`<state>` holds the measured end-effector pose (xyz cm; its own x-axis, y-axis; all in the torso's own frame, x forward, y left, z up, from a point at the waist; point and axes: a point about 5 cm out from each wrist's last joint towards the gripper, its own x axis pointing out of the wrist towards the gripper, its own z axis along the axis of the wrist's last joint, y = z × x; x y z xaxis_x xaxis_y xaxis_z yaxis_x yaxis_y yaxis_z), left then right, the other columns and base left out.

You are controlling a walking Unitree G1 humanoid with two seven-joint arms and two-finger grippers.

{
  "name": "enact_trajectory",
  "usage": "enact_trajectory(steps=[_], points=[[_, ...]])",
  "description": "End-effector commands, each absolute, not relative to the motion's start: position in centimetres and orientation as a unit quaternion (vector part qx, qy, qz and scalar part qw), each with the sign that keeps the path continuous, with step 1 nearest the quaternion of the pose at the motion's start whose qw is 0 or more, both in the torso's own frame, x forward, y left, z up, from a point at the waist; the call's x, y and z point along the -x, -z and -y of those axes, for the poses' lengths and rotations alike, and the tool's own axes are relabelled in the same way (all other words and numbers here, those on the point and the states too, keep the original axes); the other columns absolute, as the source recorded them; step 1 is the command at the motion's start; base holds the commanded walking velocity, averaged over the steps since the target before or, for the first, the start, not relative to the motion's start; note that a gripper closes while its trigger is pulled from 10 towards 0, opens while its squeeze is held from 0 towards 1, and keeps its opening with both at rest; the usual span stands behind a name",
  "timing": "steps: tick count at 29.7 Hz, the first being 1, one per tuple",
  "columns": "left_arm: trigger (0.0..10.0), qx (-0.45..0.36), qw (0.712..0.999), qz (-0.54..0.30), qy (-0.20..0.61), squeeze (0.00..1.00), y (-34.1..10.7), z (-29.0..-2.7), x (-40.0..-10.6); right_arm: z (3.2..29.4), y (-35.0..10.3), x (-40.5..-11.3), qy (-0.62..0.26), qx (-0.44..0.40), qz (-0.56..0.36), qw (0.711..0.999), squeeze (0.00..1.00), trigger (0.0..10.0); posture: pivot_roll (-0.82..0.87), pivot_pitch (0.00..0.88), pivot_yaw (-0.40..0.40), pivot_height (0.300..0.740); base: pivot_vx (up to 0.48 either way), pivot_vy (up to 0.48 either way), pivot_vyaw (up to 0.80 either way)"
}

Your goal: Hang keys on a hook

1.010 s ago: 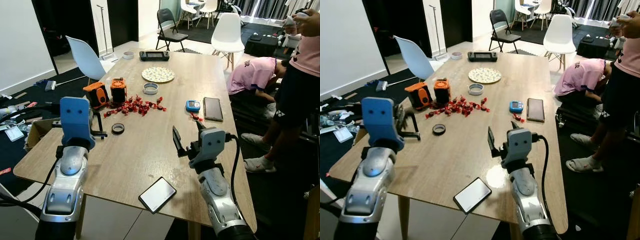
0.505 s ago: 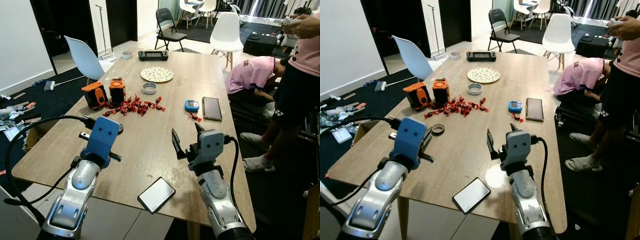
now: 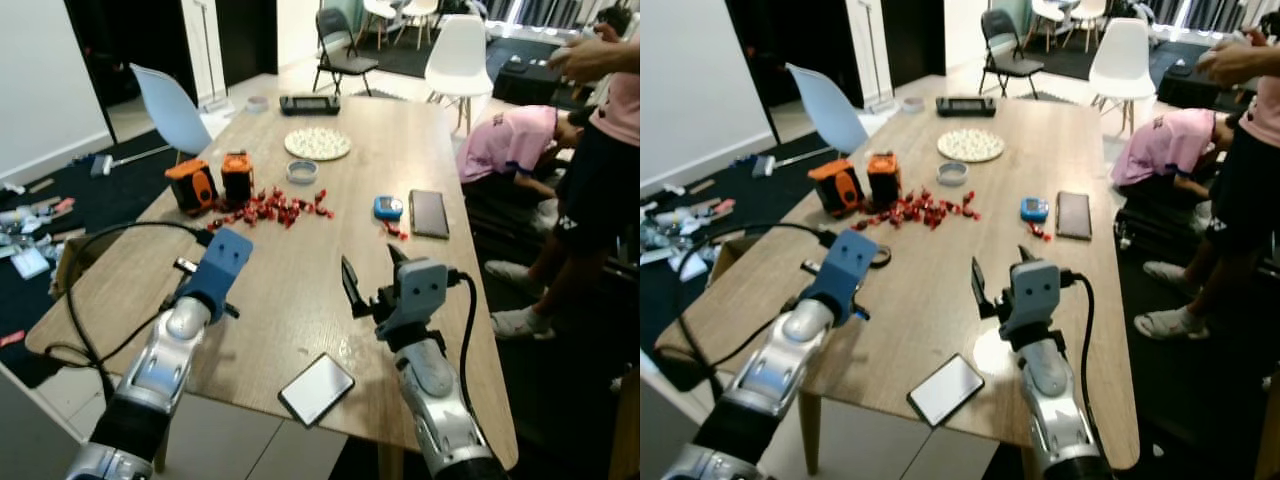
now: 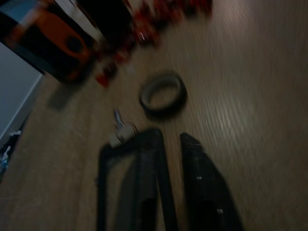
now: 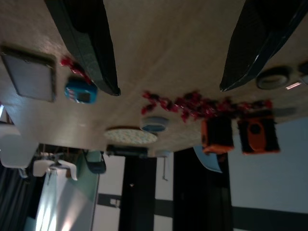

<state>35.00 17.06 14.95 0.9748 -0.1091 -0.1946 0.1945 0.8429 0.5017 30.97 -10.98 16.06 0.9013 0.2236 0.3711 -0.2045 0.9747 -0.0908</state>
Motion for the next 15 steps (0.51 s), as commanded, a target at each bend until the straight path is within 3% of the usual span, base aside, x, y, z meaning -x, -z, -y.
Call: enact_trajectory(steps=[1, 9, 10, 11, 12, 15], points=[[10.0, -0.294, 0.948, -0.09, 0.081, 1.0, -14.4, -17.8, -34.9, 11.6, -15.8, -30.8, -0.097, 0.025, 0.184, 0.978, 0.0, 10.0, 0.12, 0.176, 0.021, 0.74, 0.0, 0.0, 0.0], [10.0, -0.267, 0.957, -0.106, 0.044, 1.0, -13.9, -18.6, -35.4, 12.6, -15.4, -30.1, -0.078, 0.027, 0.175, 0.981, 0.0, 10.0, 0.11, 0.194, 0.029, 0.74, 0.0, 0.0, 0.0], [10.0, -0.251, 0.962, -0.103, 0.039, 0.88, -14.3, -18.6, -35.8, 12.5, -15.4, -30.1, -0.08, 0.027, 0.175, 0.981, 0.0, 10.0, 0.1, 0.196, 0.027, 0.74, 0.0, 0.0, 0.0], [10.0, -0.232, 0.967, -0.101, 0.036, 0.3, -14.8, -18.6, -36.1, 12.4, -15.5, -30.1, -0.081, 0.027, 0.176, 0.981, 0.0, 10.0, 0.1, 0.197, 0.026, 0.74, 0.0, 0.0, 0.0], [10.0, -0.216, 0.971, -0.098, 0.036, 0.0, -15.3, -18.7, -36.5, 12.3, -15.5, -30.1, -0.082, 0.027, 0.175, 0.981, 0.0, 10.0, 0.1, 0.197, 0.026, 0.74, 0.0, 0.0, 0.0], [10.0, -0.179, 0.979, -0.095, 0.036, 0.0, -16.2, -18.8, -37.2, 12.3, -15.6, -30.1, -0.082, 0.026, 0.175, 0.981, 0.0, 10.0, 0.11, 0.198, 0.027, 0.74, 0.0, 0.0, 0.0]])
